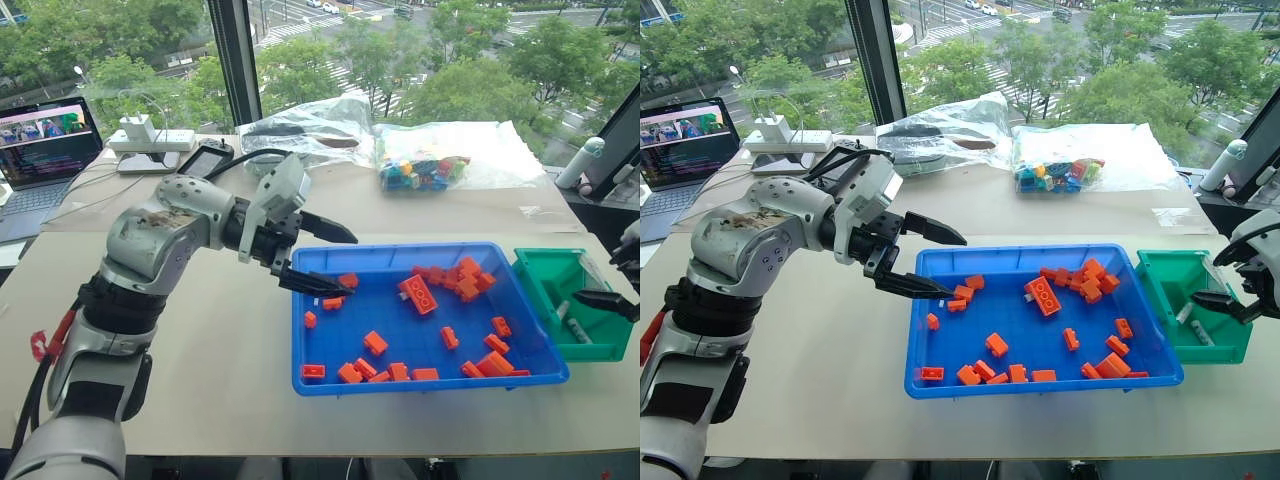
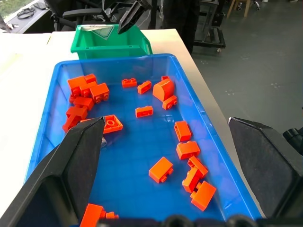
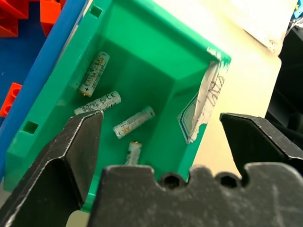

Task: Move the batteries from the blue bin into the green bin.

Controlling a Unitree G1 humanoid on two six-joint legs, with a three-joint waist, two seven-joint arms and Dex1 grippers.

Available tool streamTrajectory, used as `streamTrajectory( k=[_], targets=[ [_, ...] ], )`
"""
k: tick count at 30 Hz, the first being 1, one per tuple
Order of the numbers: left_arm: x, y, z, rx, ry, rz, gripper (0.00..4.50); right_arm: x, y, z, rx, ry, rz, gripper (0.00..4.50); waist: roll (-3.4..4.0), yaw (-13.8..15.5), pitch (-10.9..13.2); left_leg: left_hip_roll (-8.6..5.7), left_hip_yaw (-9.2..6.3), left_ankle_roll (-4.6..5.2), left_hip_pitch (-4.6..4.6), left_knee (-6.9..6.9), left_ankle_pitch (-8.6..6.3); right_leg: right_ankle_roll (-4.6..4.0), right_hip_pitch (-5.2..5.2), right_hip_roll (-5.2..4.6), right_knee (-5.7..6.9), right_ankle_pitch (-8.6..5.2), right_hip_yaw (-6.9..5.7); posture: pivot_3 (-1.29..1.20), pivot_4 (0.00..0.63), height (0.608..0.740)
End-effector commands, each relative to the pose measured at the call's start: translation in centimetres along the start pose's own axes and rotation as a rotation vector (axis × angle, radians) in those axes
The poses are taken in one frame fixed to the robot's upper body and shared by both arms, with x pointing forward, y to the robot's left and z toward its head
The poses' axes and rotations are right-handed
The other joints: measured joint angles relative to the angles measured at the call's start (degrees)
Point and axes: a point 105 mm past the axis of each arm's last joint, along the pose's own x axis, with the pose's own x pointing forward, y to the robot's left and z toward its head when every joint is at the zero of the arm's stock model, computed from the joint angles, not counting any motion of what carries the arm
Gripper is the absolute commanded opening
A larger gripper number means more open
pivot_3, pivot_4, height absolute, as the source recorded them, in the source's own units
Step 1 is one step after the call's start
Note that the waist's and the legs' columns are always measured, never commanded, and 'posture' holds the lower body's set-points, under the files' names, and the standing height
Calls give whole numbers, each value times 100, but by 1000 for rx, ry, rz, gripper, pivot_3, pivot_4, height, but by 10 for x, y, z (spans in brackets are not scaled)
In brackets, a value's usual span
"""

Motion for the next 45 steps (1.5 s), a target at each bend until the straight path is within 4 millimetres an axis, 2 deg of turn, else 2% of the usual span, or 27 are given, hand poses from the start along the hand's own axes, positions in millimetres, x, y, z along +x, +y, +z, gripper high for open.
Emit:
streamTrajectory(
  k=[1, 3, 4, 6, 7, 9, 12, 18, 33, 37, 42, 43, 45],
  targets=[
    [-5, -1, 6, 39, -9, 16, 4500, -20, 5, 43, -76, -117, 12, 4473, 0, -8, 0, 0, 0, 0, 0, 0, 0, 0, 0, 0, 0, 0, 0, 0, 150, 732],
    [-6, -1, 5, 35, -10, 21, 4500, -19, 31, 64, -107, -195, 127, 4473, 6, -34, 1, 2, 1, 0, 1, 1, 0, 0, 0, 2, 0, 0, 3, 0, 150, 732],
    [-6, -1, 4, 34, -9, 24, 4500, -18, 51, 75, -120, -237, 214, 4473, 6, -38, 1, 6, 0, 0, 2, 0, 0, 0, 0, 5, 1, 0, 2, 0, 150, 732],
    [-7, 0, 3, 33, -10, 31, 4500, -14, 77, 89, -122, -298, 316, 4473, 3, -51, 2, 17, -2, 0, 3, 0, 0, 0, 1, 17, -1, 0, 0, 0, 150, 732],
    [-7, 1, 4, 33, -13, 42, 4500, -8, 92, 93, -106, -311, 367, 4473, 3, -46, 2, 19, -5, 0, 2, 1, 0, -1, 3, 20, -2, 0, -2, 0, 150, 732],
    [-7, 2, 4, 33, -17, 53, 4500, -1, 107, 94, -95, -304, 416, 4473, 2, -22, 2, 16, -6, 0, 1, 3, 0, -1, 5, 16, -2, 0, -2, 0, 150, 732],
    [-9, 0, 3, 32, -11, 56, 4500, 28, 131, 92, 3, -304, 446, 4473, 1, 26, 2, 3, -7, 0, -4, 6, 0, 0, 3, 1, 0, 0, -4, 0, 150, 732],
    [-12, -1, -2, 36, 17, 62, 4500, 56, 153, 82, 52, -256, 431, 4473, 1, 33, 3, -8, -13, 0, -9, 6, 0, 0, -3, -6, 32, 0, -6, 0, 150, 732],
    [-11, 3, 1, 46, 20, 68, 4500, 81, 168, 69, 103, -201, 387, 4473, 1, 11, 3, -4, -15, 0, -8, 5, 0, 0, -3, 0, 34, 0, -6, 0, 150, 732],
    [-11, 3, 1, 45, 20, 65, 4500, 83, 166, 64, 97, -190, 366, 3497, 1, 11, 3, -4, -15, 0, -8, 5, 0, 0, -3, 1, 34, 0, -7, 0, 150, 732],
    [-11, 3, 1, 40, 21, 63, 4500, 73, 157, 89, 118, -317, 338, 1711, 1, -6, 3, -3, -15, 0, -7, 5, 0, 0, -4, 2, 34, 0, -6, 0, 150, 732],
    [-11, 3, 1, 40, 21, 64, 4500, 70, 157, 94, 121, -337, 342, 1477, 1, -11, 3, -1, -15, 0, -7, 5, 0, 0, -4, 4, 34, 0, -6, 0, 150, 732],
    [-11, 4, 1, 43, 21, 65, 4500, 63, 151, 103, 101, -373, 318, 1375, 1, -9, 3, -1, -15, 0, -7, 4, 0, 0, -5, 5, 35, 0, -6, 0, 150, 732]
  ],
)
